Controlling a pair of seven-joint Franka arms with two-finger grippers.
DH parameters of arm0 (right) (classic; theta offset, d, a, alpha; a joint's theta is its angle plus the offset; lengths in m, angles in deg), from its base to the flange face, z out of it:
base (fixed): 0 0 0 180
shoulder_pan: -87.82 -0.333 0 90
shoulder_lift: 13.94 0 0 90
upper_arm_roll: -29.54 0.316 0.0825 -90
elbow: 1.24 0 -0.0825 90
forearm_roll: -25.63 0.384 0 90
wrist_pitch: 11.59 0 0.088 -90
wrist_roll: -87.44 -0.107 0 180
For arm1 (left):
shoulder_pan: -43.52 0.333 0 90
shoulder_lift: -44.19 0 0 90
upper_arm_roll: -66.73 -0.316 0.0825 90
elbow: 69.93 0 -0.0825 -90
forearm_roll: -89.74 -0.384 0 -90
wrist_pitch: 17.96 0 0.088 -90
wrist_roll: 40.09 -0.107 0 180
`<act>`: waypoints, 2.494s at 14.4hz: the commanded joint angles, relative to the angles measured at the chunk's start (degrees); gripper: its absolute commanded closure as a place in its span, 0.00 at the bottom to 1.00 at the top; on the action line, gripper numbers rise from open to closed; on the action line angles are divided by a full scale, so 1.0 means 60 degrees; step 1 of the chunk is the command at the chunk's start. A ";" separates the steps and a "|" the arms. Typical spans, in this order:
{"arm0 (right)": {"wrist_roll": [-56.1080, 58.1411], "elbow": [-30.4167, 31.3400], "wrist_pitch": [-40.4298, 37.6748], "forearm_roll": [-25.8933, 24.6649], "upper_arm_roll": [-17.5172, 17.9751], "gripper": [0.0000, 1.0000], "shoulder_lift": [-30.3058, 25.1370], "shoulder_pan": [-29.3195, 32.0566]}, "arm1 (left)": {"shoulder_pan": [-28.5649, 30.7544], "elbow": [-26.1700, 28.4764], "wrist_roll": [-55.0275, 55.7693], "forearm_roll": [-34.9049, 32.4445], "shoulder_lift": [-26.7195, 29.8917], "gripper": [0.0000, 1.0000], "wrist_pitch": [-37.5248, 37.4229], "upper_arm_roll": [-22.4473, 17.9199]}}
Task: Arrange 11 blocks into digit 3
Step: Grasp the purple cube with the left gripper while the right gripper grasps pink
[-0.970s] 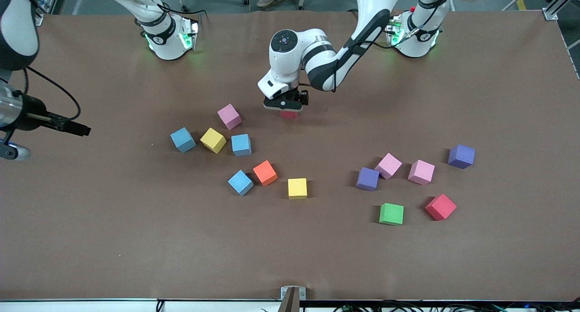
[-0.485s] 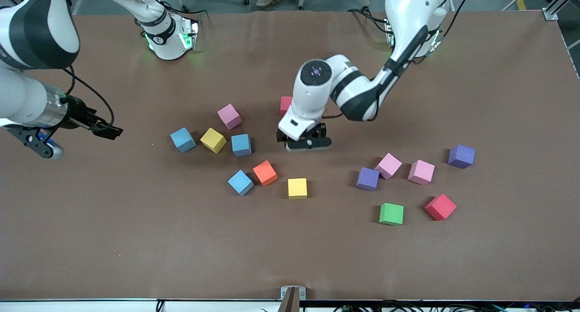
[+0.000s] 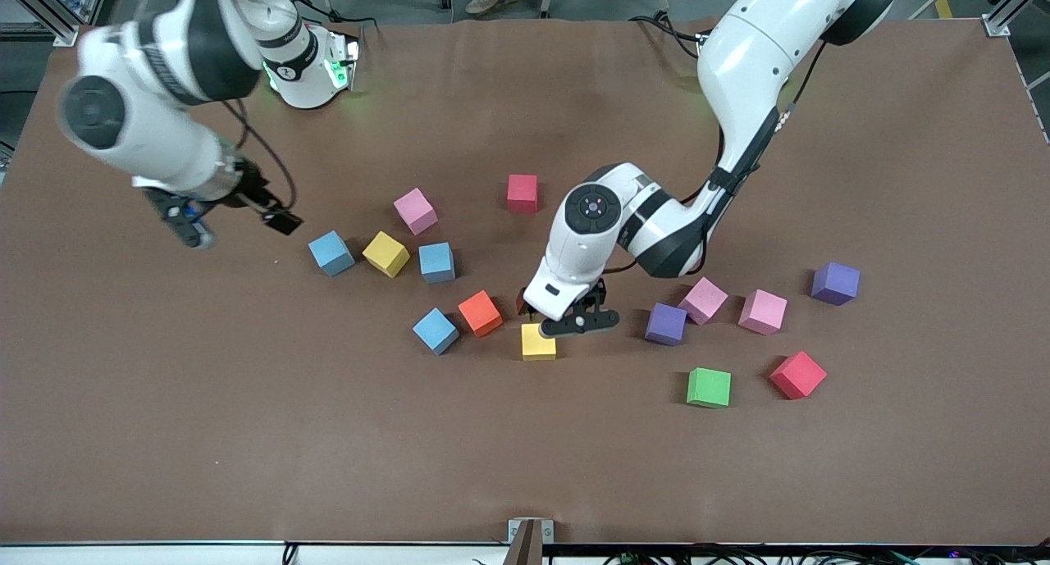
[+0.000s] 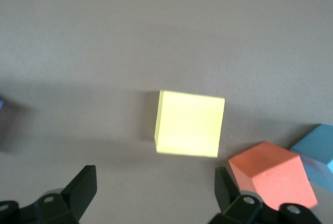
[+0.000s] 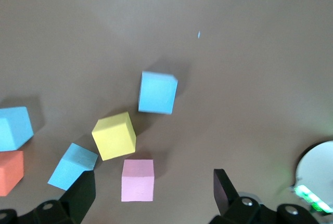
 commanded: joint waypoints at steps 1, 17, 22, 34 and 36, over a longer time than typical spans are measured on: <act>-0.1305 0.1367 0.1152 0.0064 -0.0089 0.00 -0.0503 -0.0959 | -0.0017 -0.1086 -0.0629 0.0332 -0.0701 0.00 -0.0346 -0.0048; -0.3930 0.3274 0.6735 -0.0009 -0.0118 0.00 0.2058 -0.3451 | 0.1212 -0.1266 -0.2646 0.0860 -0.0499 0.00 -0.1149 -0.0150; -0.4047 0.3289 0.6765 -0.0024 -0.0104 0.00 0.2235 -0.3598 | 0.2281 -0.0084 -0.4434 0.0772 0.0422 0.01 -0.2251 -0.0121; -0.4370 0.3274 0.7102 -0.0009 -0.0089 0.25 0.2514 -0.3818 | 0.2577 0.2602 -0.6401 -0.0180 0.1129 0.00 -0.0903 -0.0092; -0.4472 0.3245 0.7030 0.0005 -0.0089 0.52 0.2514 -0.3789 | 0.2591 0.2601 -0.6415 -0.0239 0.0983 0.05 -0.0684 -0.0092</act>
